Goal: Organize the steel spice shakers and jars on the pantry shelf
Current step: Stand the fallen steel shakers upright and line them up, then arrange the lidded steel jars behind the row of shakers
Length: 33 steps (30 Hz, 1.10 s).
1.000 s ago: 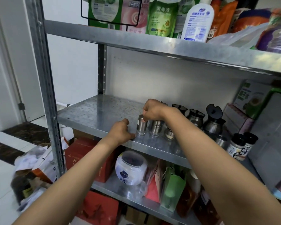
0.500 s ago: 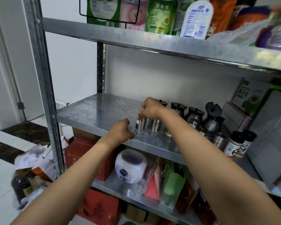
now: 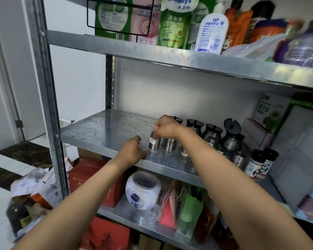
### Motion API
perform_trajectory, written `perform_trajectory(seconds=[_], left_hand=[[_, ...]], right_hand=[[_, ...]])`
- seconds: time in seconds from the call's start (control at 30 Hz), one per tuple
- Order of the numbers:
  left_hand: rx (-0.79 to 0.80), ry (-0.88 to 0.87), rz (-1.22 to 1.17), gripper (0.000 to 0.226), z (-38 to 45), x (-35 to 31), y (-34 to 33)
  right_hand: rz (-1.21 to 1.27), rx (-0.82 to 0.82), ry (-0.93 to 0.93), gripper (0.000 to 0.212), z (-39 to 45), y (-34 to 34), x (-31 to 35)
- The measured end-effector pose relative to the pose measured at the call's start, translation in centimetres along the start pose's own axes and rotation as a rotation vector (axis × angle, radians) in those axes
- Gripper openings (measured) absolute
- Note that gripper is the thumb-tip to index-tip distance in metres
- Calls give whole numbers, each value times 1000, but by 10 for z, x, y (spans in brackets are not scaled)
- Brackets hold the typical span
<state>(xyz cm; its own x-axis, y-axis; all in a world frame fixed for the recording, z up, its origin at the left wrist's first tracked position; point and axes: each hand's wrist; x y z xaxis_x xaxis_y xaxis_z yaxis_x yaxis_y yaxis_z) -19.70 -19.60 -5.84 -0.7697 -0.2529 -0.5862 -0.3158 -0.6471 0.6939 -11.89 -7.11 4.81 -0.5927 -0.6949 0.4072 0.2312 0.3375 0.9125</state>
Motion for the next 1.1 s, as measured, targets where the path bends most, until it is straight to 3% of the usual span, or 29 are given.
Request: perform_trajectory(seconds=[0.13, 0.27, 0.63, 1.1], left_hand=[[-89, -43, 35, 51, 2, -5, 16], [-124, -130, 92, 47, 6, -20, 33], [-148, -370, 214, 52, 23, -86, 38], [6, -599, 244, 47, 72, -188, -26]], right_hand=[[173, -72, -11, 4, -2, 7, -6], [260, -162, -18, 6, -7, 22, -20], [84, -321, -34, 18, -43, 64, -81], [57, -468, -262, 15, -71, 128, -185]])
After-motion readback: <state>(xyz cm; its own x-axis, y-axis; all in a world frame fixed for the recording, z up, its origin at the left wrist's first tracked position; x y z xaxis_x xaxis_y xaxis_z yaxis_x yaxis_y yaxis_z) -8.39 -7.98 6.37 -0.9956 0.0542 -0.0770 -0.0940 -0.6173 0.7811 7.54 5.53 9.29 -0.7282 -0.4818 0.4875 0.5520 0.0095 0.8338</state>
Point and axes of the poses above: each hand's wrist, its own z-axis towards the middle knuckle, its own y-axis out of the back of the hand, x = y × z, and after that the axes turned 15 degrees about -y, right-handed
